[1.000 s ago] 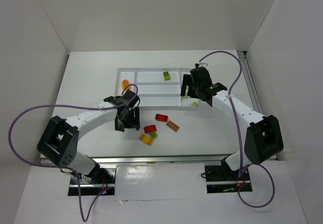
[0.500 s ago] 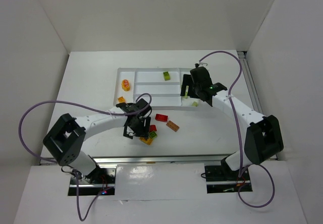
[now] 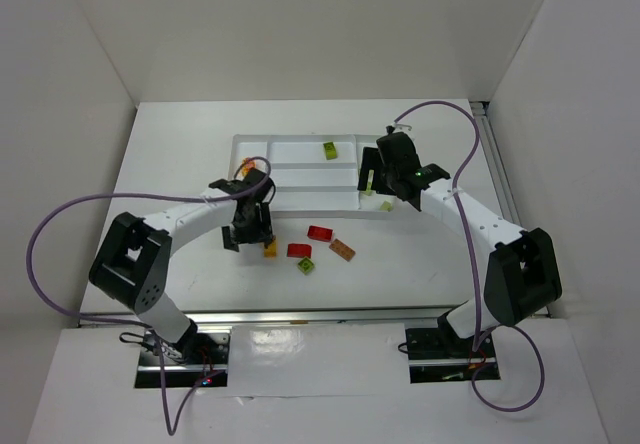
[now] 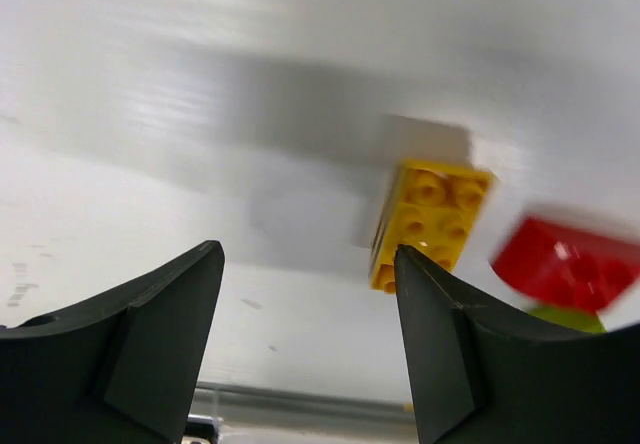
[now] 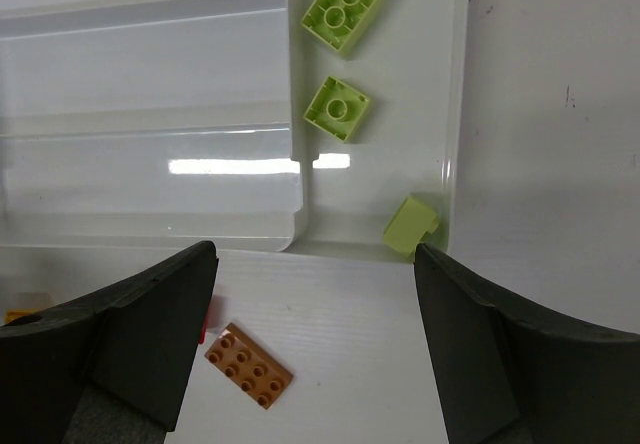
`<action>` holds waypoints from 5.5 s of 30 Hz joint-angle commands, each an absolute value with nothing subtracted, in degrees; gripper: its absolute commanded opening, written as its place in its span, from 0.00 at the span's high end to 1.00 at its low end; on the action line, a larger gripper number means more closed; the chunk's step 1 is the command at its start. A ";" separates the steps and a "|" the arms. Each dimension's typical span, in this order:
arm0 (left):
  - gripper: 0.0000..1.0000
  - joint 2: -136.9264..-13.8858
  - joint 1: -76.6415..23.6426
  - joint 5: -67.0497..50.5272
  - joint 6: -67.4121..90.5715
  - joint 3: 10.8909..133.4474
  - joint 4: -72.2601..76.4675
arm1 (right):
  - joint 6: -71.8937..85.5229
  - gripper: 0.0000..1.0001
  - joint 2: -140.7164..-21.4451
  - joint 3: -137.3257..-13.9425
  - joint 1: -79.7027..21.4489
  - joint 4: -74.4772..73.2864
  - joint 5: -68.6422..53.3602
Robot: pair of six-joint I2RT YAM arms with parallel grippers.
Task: Sort the legos into containers by color
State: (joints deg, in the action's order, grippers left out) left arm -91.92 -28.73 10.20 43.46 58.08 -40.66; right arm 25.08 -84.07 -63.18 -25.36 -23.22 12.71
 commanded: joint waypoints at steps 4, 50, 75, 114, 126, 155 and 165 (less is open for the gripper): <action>0.20 -90.36 -26.10 14.08 41.84 64.68 -42.98 | 25.49 0.13 -82.53 -62.84 -25.84 -22.76 13.71; 0.72 -111.42 -14.68 8.71 32.52 96.30 -40.78 | 24.96 0.13 -82.01 -64.34 -26.37 -24.43 14.85; 0.10 -87.55 -28.39 12.30 31.11 76.91 -44.03 | 21.80 0.13 -91.40 -62.67 -45.78 -26.63 17.59; 0.09 -88.24 -19.25 10.02 29.36 86.75 -44.74 | 18.20 0.77 -78.75 -60.45 -42.39 -29.97 15.03; 0.08 -86.23 -19.25 7.38 29.36 83.15 -43.59 | 15.03 0.74 -110.82 -94.64 -34.28 -26.63 13.63; 0.07 -83.59 -17.67 9.76 30.75 82.27 -42.28 | 19.34 0.52 -96.60 -73.95 -40.94 -23.12 12.30; 0.07 -86.04 -17.67 9.75 31.29 82.79 -41.75 | 19.69 0.00 -91.41 -62.67 -60.45 -22.06 13.18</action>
